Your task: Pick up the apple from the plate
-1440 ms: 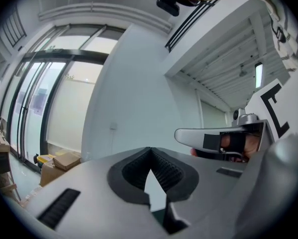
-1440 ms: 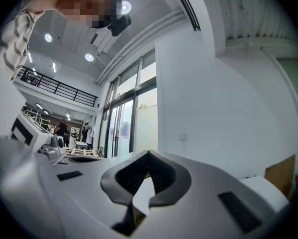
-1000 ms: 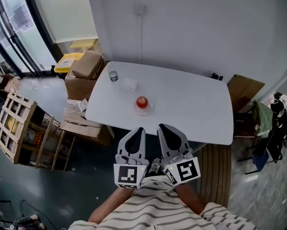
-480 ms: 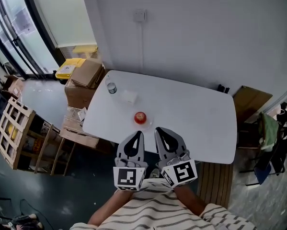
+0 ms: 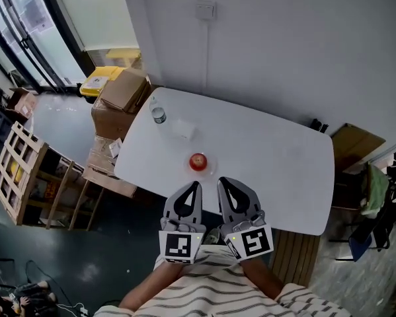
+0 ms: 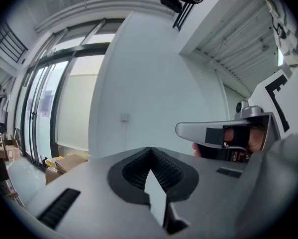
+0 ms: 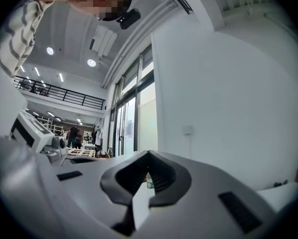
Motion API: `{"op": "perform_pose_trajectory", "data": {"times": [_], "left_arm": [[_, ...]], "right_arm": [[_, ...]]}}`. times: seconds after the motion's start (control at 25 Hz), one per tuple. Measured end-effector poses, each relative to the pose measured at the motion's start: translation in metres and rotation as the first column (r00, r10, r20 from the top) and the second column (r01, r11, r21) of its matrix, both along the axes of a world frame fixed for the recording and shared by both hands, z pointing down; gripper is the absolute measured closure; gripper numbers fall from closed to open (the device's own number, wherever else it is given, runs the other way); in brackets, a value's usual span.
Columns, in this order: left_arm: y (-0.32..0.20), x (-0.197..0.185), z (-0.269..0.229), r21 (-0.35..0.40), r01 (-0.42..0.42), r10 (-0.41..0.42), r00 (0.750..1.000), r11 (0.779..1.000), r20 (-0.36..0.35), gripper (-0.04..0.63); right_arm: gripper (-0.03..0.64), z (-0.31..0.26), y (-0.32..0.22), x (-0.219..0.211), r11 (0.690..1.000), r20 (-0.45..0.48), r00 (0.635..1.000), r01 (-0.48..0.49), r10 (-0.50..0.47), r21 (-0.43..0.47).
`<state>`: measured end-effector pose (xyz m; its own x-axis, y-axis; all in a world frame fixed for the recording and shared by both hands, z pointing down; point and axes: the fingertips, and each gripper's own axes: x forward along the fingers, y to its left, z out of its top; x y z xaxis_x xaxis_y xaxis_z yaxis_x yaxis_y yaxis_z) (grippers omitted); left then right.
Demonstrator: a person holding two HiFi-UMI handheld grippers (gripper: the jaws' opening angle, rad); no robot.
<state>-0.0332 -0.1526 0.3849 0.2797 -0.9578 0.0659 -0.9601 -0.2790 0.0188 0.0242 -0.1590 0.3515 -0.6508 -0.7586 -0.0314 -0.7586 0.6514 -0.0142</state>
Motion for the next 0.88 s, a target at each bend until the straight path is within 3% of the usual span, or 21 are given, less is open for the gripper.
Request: {"op": "perform_pose_trajectory", "data": {"times": [0.48,0.88], "left_arm": [[-0.054,-0.026,0.034,-0.092,-0.038,0.039,0.999,0.995,0.001,0.592],[-0.073,-0.031,0.081,-0.172,-0.08,0.08,0.997,0.982,-0.008,0.592]], "right_arm": [[0.604,0.037,-0.051,-0.025,0.993,-0.022,0.999,-0.037,0.035,-0.11],[0.604,0.076,-0.063,-0.026,0.975,-0.064,0.995,-0.09,0.078,-0.205]]}}
